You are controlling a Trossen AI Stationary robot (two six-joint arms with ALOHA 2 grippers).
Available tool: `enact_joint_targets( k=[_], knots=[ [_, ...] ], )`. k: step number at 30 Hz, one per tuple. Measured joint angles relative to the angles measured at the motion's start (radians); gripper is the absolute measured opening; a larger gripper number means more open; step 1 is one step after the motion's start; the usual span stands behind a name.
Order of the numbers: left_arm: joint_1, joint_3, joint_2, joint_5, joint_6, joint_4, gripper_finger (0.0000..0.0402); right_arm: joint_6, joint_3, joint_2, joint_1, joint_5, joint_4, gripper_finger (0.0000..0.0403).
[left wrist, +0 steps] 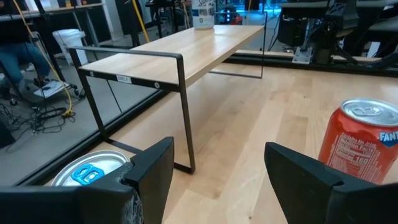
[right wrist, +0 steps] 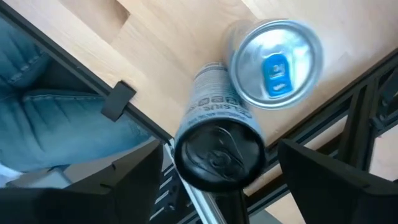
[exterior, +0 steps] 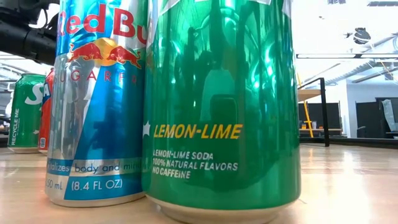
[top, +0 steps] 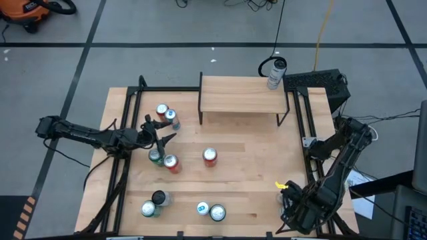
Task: Place canned beverage on shelf
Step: Put the right white blue soda can on the shelf aligned with the other white blue soda can
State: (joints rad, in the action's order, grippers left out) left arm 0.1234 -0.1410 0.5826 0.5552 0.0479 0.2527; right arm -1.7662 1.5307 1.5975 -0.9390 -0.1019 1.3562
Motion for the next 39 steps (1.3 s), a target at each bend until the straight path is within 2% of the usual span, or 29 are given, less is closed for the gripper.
enact_joint_targets(
  k=[11, 17, 23, 30, 35, 39],
  knots=[
    [0.000, 0.000, 0.013, 0.001, 0.018, 0.003, 0.0251, 0.045, 0.000, 0.061, 0.000, -0.007, 0.003, 0.0310],
    [0.000, 0.000, 0.013, 0.001, 0.019, 0.000, 0.0251, 0.053, 0.000, 0.085, 0.000, -0.057, 0.030, 0.0289],
    [0.000, 0.000, 0.013, 0.001, 0.024, 0.000, 0.0251, 0.046, -0.001, 0.085, 0.001, -0.058, 0.038, 0.0261],
    [0.000, 0.000, 0.013, 0.000, 0.025, 0.000, 0.0251, 0.049, -0.002, 0.070, 0.023, -0.049, -0.078, 0.0247],
    [0.000, 0.000, 0.013, 0.000, 0.025, 0.000, 0.0251, 0.176, -0.002, 0.071, 0.068, -0.020, -0.193, 0.0247],
    [0.000, 0.000, 0.013, 0.000, 0.025, 0.000, 0.0251, 0.313, -0.002, 0.073, 0.125, 0.015, -0.198, 0.0247]
  ],
)
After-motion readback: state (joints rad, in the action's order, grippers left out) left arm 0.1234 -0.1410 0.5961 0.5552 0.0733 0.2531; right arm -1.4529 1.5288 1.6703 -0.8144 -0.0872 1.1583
